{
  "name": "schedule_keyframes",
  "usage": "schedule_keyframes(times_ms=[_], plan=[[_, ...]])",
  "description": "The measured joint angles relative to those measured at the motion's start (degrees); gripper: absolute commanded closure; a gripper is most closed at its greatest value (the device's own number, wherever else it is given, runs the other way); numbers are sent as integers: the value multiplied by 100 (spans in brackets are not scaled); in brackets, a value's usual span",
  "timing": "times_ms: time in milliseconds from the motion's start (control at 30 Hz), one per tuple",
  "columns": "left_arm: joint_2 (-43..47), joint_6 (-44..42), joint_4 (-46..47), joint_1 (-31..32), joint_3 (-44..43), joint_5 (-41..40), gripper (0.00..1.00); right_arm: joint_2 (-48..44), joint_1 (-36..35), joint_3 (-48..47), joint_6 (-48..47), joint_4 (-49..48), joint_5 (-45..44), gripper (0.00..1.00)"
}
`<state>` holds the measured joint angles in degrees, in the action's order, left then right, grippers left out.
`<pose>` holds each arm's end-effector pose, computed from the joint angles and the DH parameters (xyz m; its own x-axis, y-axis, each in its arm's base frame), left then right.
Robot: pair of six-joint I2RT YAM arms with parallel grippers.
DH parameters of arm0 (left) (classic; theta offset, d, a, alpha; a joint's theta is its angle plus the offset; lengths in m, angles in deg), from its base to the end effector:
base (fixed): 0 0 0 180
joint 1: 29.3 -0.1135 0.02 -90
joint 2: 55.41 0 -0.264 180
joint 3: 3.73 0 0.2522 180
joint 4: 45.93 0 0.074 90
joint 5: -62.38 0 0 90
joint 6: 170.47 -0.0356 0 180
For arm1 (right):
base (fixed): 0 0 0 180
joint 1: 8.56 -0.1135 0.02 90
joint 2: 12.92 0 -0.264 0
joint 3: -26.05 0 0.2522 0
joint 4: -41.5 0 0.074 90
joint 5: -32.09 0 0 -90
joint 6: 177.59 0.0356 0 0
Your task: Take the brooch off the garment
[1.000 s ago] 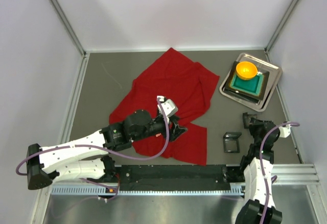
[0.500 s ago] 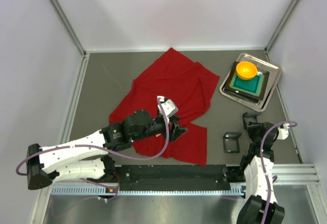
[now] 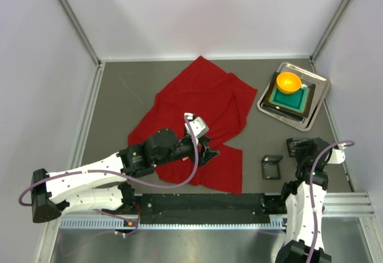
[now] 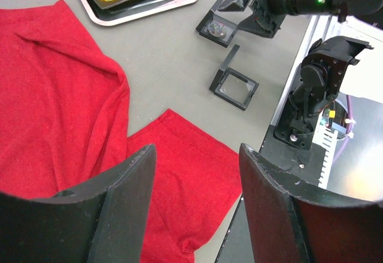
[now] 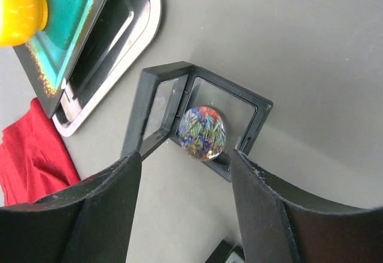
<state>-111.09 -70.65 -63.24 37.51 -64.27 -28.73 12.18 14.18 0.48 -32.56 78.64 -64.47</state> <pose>0.0910 -0.2107 0.3293 -0.2391 0.1252 -0.9629 0.8837 0.4389 -0.1624 0.1099 -0.0505 0.1622 0.0683 0.8541 -0.5156 0.7199 0.3157 0.6182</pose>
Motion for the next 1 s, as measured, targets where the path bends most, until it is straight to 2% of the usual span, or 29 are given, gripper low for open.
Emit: schedule_keyframes(times_ms=[167,267,400,467,533,633,667,767,867,1000], plan=[[-22,-13,-2,-83,-2,0,37,313,0,-918,-109,942,-175,38],[-85,4,-2,-267,-2,17,37,612,-4,-1659,-98,1845,-435,38],[-264,203,2,-691,-2,59,36,962,-431,-2710,-109,2951,-885,38],[-382,409,0,-944,-2,101,36,1182,-1043,-3185,-129,3268,-1082,37],[-518,780,-59,-1314,-4,203,36,1604,-1945,-3731,-177,3449,-1362,37],[-636,1443,-295,-1926,13,382,39,2645,-3853,-4666,-413,3547,-1803,36],[-640,1707,-352,-2181,63,496,43,3051,-4494,-4975,-564,3482,-1965,36],[-586,2524,-374,-3143,538,1045,46,4190,-5910,-5713,-1113,2931,-1958,37],[-520,3187,-422,-3866,1248,1530,46,4905,-6795,-5814,-1628,2061,-1451,39],[-286,4002,-487,-4072,2063,1906,51,5064,-7383,-5045,-1961,610,-319,44]])
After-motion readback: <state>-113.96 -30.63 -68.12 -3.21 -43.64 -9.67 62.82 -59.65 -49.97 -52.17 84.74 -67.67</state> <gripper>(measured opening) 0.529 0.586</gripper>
